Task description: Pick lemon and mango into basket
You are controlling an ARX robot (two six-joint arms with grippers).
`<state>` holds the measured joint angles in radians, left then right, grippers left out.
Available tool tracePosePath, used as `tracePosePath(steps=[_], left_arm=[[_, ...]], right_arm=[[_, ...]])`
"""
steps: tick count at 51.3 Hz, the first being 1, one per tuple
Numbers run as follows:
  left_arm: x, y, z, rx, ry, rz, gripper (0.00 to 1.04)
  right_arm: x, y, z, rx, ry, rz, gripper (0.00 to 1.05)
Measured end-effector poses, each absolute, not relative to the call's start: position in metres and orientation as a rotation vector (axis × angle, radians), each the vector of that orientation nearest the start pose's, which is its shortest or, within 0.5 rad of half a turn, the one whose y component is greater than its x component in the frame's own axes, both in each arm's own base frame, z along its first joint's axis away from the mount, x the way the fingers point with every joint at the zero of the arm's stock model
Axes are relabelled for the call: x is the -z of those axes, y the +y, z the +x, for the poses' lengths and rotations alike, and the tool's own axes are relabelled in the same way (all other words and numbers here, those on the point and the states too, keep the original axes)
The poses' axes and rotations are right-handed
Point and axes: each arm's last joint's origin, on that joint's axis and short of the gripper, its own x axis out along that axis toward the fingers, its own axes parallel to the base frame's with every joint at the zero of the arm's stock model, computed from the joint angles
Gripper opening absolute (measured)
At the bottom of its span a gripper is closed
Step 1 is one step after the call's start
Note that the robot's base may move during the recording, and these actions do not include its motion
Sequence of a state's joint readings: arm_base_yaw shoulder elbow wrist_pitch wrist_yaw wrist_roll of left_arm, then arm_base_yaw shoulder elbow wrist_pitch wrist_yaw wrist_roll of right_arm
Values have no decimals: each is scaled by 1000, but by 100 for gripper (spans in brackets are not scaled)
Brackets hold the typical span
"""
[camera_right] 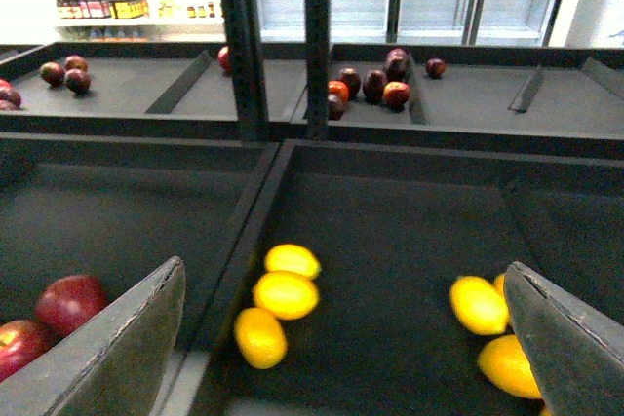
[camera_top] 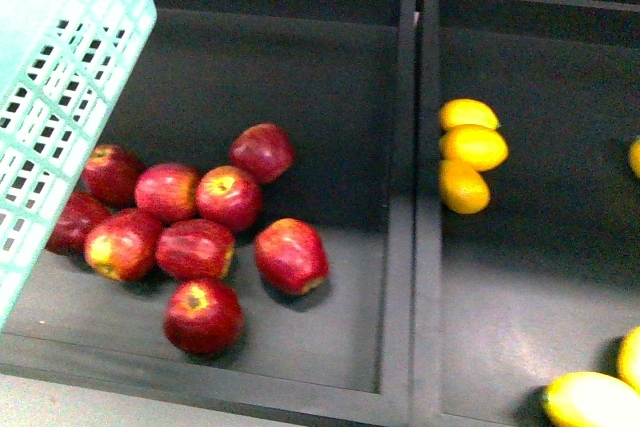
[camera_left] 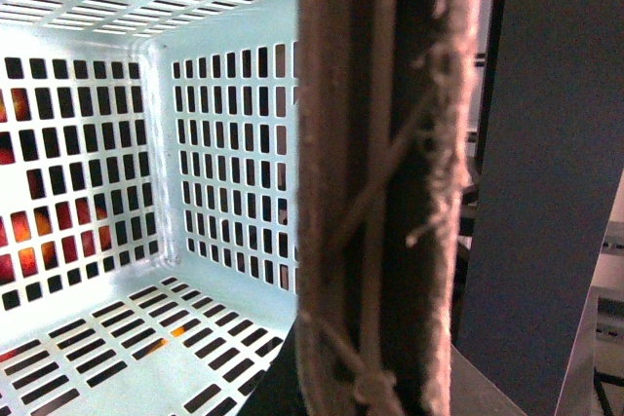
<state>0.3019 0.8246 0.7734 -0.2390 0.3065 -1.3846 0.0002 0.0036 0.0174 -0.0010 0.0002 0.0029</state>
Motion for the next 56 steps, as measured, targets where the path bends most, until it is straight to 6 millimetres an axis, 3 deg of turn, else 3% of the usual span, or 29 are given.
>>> tracePosePath(steps=[24,27,32,37,47,56], left_arm=[[-317,47,175,-212,222,-1449,5],[-319,44,179,-234,436,-1365,5],[-320,26,196,-136,775,-985,5],[-310,8,217,-53,832,-785,5],[-320,-17,256,38,773,-676,5],[-319,-58,296,198,822,-748,5]], right_arm=[[-169,0,97,-3,-12,3,96],[-169,0,97,-1,-12,3,96],[-169,0,97,-1,-11,3,96],[-169,0,97,0,-12,3,96],[-169,0,97,1,-12,3,96],[-169,0,97,1,-12,3,96]])
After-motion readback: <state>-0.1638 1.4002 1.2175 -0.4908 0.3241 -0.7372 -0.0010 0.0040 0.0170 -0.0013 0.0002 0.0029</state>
